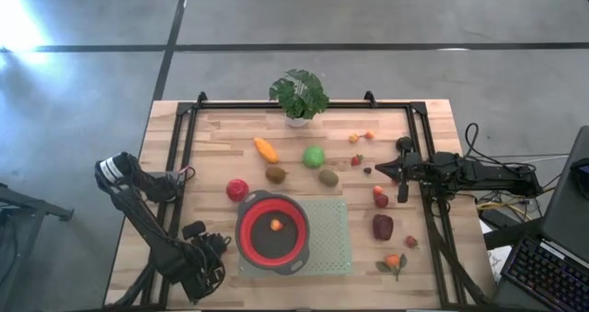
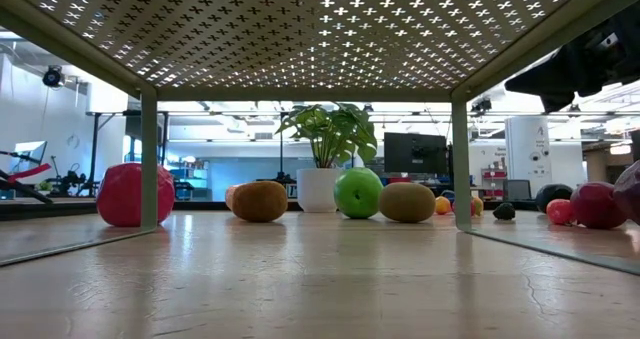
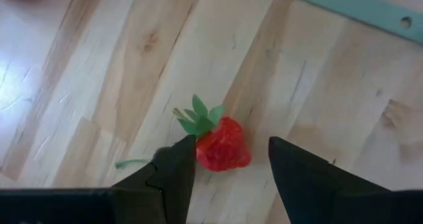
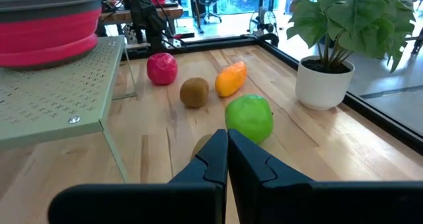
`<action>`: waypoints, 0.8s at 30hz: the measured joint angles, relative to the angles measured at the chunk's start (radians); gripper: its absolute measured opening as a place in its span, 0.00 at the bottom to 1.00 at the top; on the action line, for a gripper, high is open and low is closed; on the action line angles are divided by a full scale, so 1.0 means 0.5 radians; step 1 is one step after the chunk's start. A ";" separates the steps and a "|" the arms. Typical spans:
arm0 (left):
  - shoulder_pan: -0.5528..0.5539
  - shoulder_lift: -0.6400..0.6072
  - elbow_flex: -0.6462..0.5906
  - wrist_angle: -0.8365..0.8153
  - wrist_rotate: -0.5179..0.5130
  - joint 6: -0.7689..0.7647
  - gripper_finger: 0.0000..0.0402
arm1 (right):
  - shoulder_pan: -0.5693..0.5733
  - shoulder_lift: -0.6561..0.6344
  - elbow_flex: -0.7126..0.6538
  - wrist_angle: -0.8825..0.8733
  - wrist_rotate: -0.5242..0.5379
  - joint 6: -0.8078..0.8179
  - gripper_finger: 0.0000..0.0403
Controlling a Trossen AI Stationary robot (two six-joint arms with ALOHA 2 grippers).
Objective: Pick & Place Fruit
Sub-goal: Put the strawberry into the red strainer
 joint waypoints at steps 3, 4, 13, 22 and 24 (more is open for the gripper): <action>0.011 0.000 -0.005 0.014 0.004 0.000 0.49 | 0.000 0.000 0.000 0.000 0.000 0.000 0.02; 0.012 0.000 -0.011 0.023 0.004 0.000 0.49 | 0.000 0.001 0.000 -0.001 0.000 0.000 0.02; 0.017 0.000 -0.157 0.242 0.047 0.002 0.49 | 0.000 0.001 0.000 -0.001 0.000 0.000 0.02; 0.017 0.000 -0.228 0.295 0.048 0.015 0.49 | 0.000 0.001 0.000 0.000 0.000 0.000 0.02; 0.018 0.000 -0.252 0.321 0.048 0.015 0.49 | 0.000 0.001 0.000 -0.001 0.000 0.000 0.02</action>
